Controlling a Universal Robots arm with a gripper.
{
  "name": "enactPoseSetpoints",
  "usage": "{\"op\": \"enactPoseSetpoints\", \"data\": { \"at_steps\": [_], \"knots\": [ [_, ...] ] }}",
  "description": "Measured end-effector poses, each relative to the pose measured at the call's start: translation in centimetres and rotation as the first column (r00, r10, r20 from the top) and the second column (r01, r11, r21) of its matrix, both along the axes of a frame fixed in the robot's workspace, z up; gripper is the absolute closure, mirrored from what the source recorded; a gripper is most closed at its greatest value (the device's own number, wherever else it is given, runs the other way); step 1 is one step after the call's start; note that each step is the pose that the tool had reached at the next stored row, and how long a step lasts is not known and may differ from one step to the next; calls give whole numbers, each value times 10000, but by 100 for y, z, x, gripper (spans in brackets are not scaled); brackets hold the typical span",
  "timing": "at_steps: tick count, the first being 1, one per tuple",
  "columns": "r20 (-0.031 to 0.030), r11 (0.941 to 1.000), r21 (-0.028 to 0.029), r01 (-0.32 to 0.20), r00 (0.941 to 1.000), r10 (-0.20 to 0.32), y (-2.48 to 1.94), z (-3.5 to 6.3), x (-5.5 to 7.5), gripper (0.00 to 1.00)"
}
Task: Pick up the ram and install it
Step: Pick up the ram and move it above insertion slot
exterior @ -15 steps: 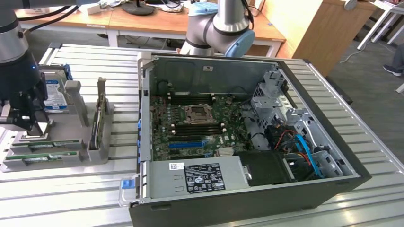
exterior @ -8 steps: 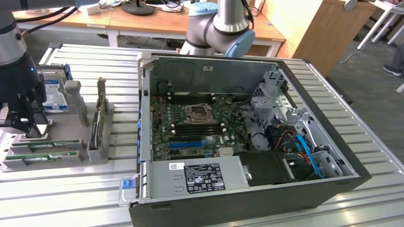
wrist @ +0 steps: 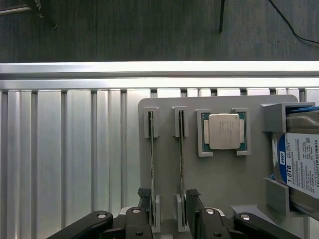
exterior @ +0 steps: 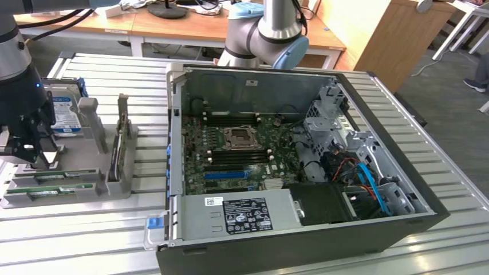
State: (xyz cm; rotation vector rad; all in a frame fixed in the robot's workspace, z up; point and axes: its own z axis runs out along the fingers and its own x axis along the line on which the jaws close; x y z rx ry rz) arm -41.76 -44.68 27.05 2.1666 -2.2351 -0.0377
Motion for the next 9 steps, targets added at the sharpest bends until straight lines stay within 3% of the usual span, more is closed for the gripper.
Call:
{"op": "enactPoseSetpoints", "data": {
  "at_steps": [9],
  "knots": [
    [2, 10000, 0, -1, 10000, 1, -1, -44, 0, 59]
  ]
}}
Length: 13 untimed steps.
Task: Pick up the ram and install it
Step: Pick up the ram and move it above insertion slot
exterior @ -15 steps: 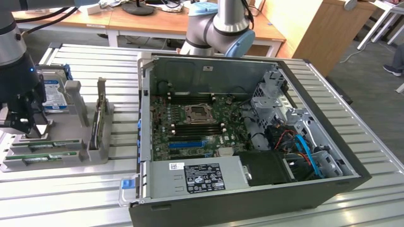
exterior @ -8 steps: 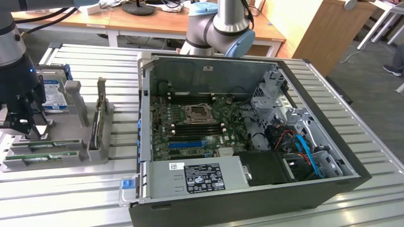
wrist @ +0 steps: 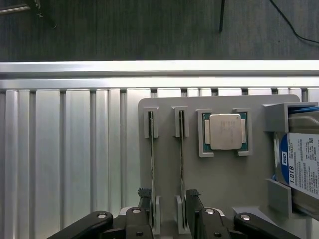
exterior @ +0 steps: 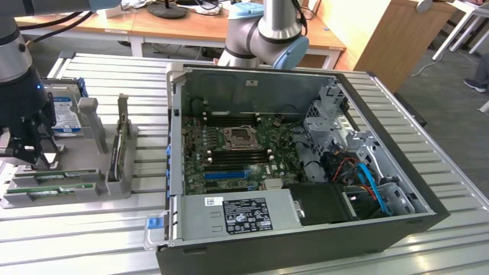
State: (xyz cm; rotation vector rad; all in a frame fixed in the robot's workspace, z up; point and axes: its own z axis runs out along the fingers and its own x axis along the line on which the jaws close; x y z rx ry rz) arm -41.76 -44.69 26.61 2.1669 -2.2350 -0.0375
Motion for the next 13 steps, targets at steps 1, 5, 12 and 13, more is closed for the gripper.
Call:
{"op": "enactPoseSetpoints", "data": {
  "at_steps": [1, 5, 12, 13],
  "knots": [
    [-1, 10000, 0, 0, 10000, 0, 0, -13, 0, 59],
    [0, 10000, 0, 0, 10000, 0, 0, -75, 0, 59],
    [0, 10000, 0, 0, 10000, 0, 0, -154, 0, 59],
    [0, 10000, 0, 0, 10000, 0, 0, -163, 0, 59]
  ]
}}
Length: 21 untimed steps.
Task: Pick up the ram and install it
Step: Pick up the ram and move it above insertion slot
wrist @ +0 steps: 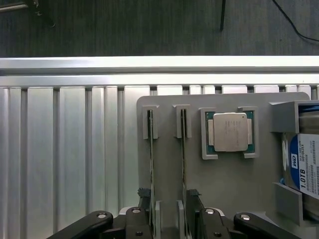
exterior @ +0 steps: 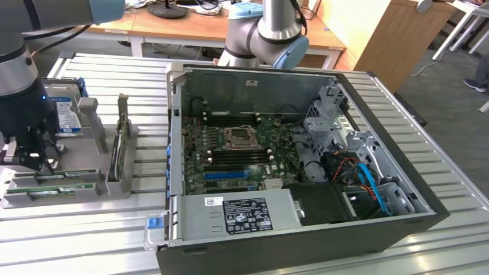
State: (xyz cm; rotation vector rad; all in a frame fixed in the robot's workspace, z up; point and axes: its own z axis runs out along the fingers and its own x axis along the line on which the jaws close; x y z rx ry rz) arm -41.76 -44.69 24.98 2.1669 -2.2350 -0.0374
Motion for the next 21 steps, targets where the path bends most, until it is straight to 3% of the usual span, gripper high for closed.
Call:
{"op": "enactPoseSetpoints", "data": {
  "at_steps": [16, 21],
  "knots": [
    [-1, 10000, 0, 0, 10000, 0, 0, -241, 0, 59],
    [-2, 10000, -1, 2, 10000, -2, -1, -257, -1, 59]
  ]
}}
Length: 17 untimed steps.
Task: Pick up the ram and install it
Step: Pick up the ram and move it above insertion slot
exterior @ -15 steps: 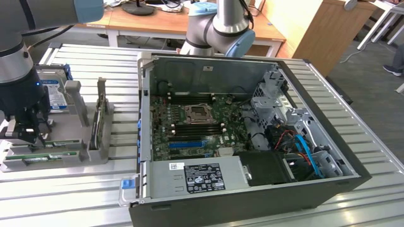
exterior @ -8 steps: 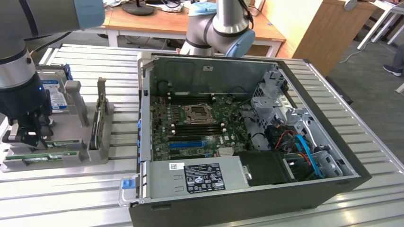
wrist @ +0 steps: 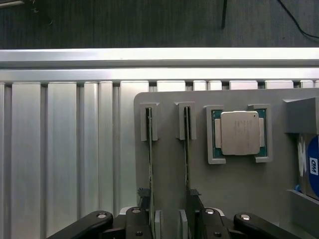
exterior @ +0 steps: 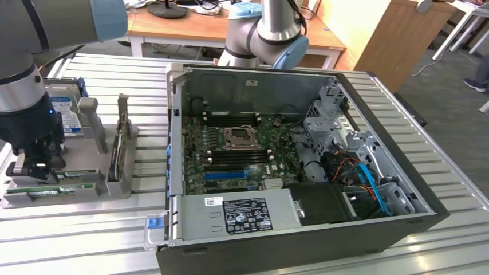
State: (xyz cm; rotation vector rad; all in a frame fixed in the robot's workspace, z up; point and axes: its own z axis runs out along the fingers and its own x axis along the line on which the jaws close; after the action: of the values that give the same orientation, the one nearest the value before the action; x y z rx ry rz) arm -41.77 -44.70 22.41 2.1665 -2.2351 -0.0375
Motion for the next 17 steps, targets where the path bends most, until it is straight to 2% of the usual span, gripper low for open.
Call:
{"op": "enactPoseSetpoints", "data": {
  "at_steps": [4, 10, 17],
  "knots": [
    [2, 10000, 2, -2, 10000, 2, -50, -1, -4, 59],
    [3, 10000, 1, -2, 10000, 2, -55, -2, 4, 59],
    [1, 10000, 15, -2, 10000, 2, -72, -2, 97, 59]
  ]
}}
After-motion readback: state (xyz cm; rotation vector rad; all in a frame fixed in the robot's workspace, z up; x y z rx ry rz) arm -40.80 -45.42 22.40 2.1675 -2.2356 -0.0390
